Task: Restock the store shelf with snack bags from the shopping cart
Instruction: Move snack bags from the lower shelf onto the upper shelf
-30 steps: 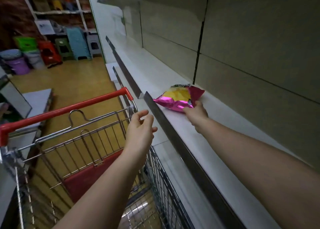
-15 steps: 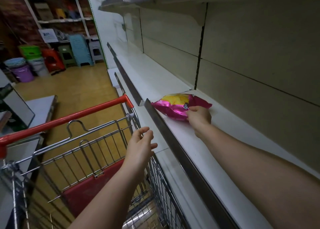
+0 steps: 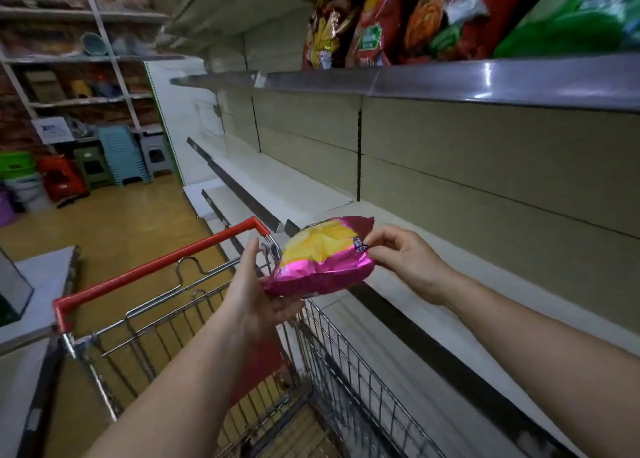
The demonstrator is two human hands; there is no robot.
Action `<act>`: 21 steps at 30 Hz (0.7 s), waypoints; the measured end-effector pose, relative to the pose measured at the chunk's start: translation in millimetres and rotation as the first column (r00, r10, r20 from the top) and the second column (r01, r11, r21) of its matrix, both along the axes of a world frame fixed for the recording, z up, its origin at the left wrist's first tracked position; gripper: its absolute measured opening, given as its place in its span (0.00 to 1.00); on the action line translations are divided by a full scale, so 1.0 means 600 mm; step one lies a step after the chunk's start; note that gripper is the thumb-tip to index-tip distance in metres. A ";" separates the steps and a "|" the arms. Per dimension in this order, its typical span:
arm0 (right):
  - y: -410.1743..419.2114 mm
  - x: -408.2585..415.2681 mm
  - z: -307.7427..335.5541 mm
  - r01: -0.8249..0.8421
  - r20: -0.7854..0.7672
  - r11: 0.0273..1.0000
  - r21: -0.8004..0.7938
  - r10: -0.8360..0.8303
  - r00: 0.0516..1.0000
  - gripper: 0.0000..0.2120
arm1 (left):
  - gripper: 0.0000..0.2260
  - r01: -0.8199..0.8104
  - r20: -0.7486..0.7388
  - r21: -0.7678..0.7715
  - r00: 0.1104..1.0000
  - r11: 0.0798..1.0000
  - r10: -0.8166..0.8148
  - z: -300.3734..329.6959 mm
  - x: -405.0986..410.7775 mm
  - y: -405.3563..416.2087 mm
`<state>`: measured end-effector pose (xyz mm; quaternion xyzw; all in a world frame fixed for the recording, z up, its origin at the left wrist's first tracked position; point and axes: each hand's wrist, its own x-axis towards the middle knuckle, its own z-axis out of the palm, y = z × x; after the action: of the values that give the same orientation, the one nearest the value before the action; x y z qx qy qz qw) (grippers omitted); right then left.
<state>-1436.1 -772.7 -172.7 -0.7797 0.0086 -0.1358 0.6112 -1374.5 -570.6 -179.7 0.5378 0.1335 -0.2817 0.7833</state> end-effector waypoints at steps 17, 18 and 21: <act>0.104 -0.359 0.168 0.072 0.094 0.960 -0.270 -0.048 0.994 0.13 | 0.22 0.442 0.246 0.056 0.863 0.896 -0.441 0.150 -0.233 0.072; 0.098 -0.381 0.165 0.095 0.078 0.944 -0.316 -0.074 0.994 0.13 | 0.19 0.457 0.278 0.068 0.845 0.887 -0.457 0.154 -0.246 0.065; 0.077 -0.451 0.155 0.163 0.020 0.918 -0.362 -0.167 0.986 0.13 | 0.18 0.534 0.397 0.014 0.773 0.845 -0.495 0.160 -0.295 0.039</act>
<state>-1706.6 -726.4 -79.7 -0.8761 0.0526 -0.1816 0.4435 -1551.5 -547.4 -83.9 0.5585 -0.1896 -0.3800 0.7125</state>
